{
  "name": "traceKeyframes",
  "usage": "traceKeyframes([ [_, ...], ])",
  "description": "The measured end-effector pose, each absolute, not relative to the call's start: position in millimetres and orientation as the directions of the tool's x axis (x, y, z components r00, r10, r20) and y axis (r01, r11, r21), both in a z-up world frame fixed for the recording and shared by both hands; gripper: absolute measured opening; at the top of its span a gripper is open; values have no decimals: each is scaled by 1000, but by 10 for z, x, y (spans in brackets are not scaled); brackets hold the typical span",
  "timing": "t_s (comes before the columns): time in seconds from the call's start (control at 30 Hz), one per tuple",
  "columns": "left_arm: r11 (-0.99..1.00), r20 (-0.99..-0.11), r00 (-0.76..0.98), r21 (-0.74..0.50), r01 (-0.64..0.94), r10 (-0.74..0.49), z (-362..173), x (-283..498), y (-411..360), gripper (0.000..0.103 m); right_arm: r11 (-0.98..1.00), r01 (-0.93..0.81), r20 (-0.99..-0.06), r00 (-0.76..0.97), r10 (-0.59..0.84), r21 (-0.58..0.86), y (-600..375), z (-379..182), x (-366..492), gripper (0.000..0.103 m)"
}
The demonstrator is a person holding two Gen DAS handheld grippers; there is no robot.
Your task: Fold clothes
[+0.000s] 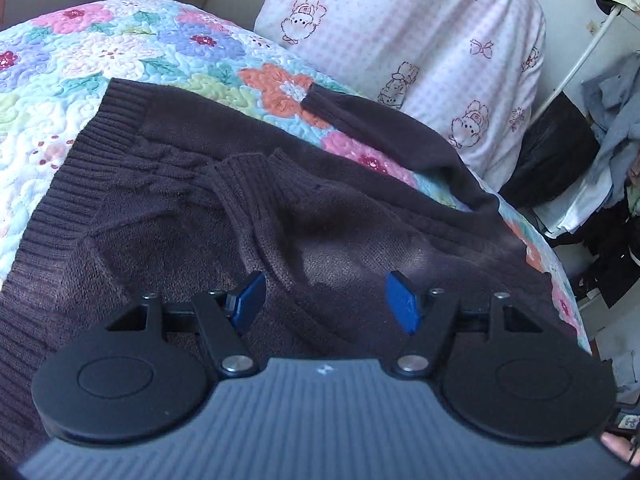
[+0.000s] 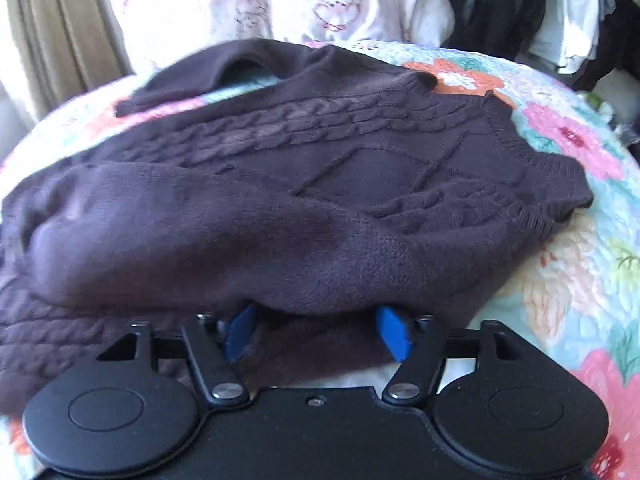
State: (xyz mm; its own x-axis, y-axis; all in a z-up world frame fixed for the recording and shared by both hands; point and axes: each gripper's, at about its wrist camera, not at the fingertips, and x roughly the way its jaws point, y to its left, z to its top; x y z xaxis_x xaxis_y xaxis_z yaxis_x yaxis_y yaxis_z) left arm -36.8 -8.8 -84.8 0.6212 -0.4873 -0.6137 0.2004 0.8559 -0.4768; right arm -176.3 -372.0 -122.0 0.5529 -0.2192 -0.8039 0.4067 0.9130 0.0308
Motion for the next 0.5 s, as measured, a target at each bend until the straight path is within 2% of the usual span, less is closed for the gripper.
traceKeyframes([
  [0.07, 876, -637, 620, -440, 196, -458, -859, -378, -113, 66, 908, 418, -810, 518, -274, -40, -3728, -1240, -1698, 70],
  [0.1, 887, -647, 621, -419, 196, -443, -864, -388, -125, 66, 906, 418, -802, 520, -296, -63, -3719, -1233, -1726, 61],
  [0.13, 889, -641, 627, -409, 207, -442, -848, -423, -140, 66, 903, 419, -792, 518, -323, -94, -3702, -1233, -1760, 39],
  [0.17, 885, -627, 637, -407, 225, -449, -817, -475, -157, 66, 895, 419, -778, 507, -370, -152, -3654, -1256, -1814, 23],
  [0.2, 882, -612, 645, -403, 243, -457, -786, -526, -174, 66, 885, 417, -763, 498, -412, -207, -3603, -1281, -1875, 12],
  [0.3, 854, -583, 630, -418, 310, -514, -698, -637, -235, 70, 868, 398, -725, 498, -476, -296, -3436, -1361, -2159, 8],
  [0.4, 865, -596, 628, -378, 330, -500, -686, -730, -285, 70, 856, 459, -714, 516, -474, -237, -3382, -1338, -2477, 5],
  [0.43, 872, -606, 627, -359, 333, -489, -698, -751, -298, 70, 853, 474, -721, 511, -468, -218, -3381, -1335, -2550, 0],
  [0.5, 880, -628, 616, -338, 334, -475, -740, -766, -313, 70, 851, 496, -759, 485, -435, -170, -3411, -1379, -2681, 0],
])
